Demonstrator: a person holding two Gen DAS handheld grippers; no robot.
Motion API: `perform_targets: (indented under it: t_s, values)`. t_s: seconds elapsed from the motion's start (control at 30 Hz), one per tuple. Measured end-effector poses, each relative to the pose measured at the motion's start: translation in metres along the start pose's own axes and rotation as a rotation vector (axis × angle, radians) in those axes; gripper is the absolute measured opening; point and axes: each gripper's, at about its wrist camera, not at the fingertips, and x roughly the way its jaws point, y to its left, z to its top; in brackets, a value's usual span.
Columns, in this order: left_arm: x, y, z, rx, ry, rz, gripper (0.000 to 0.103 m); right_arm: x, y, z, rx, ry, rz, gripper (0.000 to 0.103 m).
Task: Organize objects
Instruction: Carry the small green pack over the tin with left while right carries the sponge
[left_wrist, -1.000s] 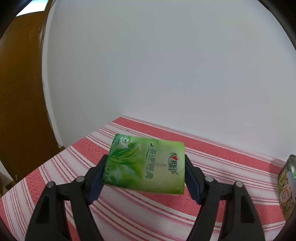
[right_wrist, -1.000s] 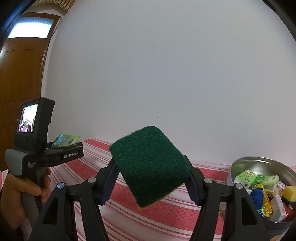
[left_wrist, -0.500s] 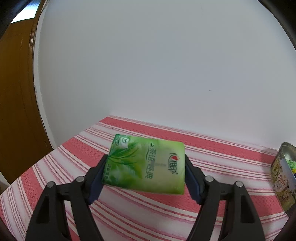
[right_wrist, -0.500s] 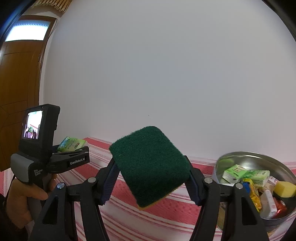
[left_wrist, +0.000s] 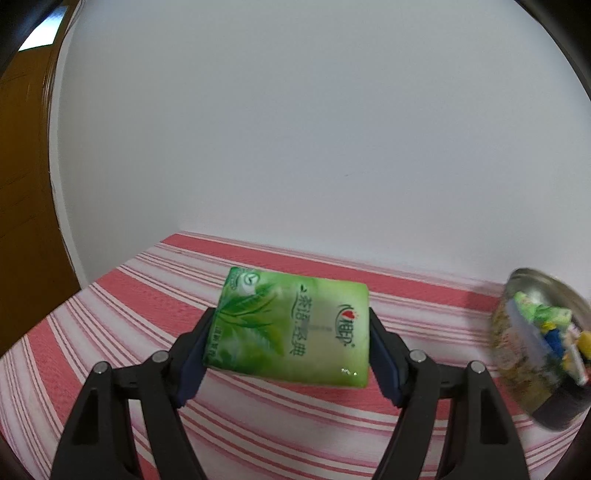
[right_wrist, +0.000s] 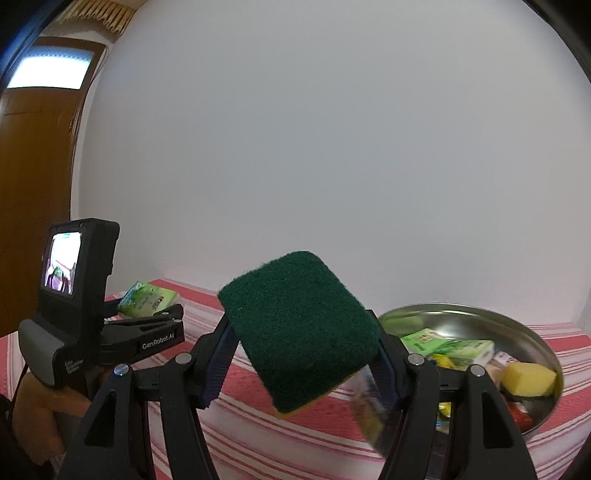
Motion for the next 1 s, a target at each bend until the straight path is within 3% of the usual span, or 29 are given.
perform_targets:
  t_s: [0.2, 0.7, 1.0]
  values:
    - [-0.015, -0.040, 0.000, 0.020, -0.015, -0.068, 0.075, -0.023, -0.011, 0.007, 0.001, -0.044, -0.042, 0.068]
    - [-0.048, -0.158, 0.001, 0.098, -0.052, -0.225, 0.075, -0.061, -0.092, 0.025, 0.055, -0.138, -0.243, 0.068]
    - [-0.057, -0.237, -0.013, 0.156, -0.021, -0.331, 0.075, -0.069, -0.119, 0.022, 0.026, -0.106, -0.337, 0.068]
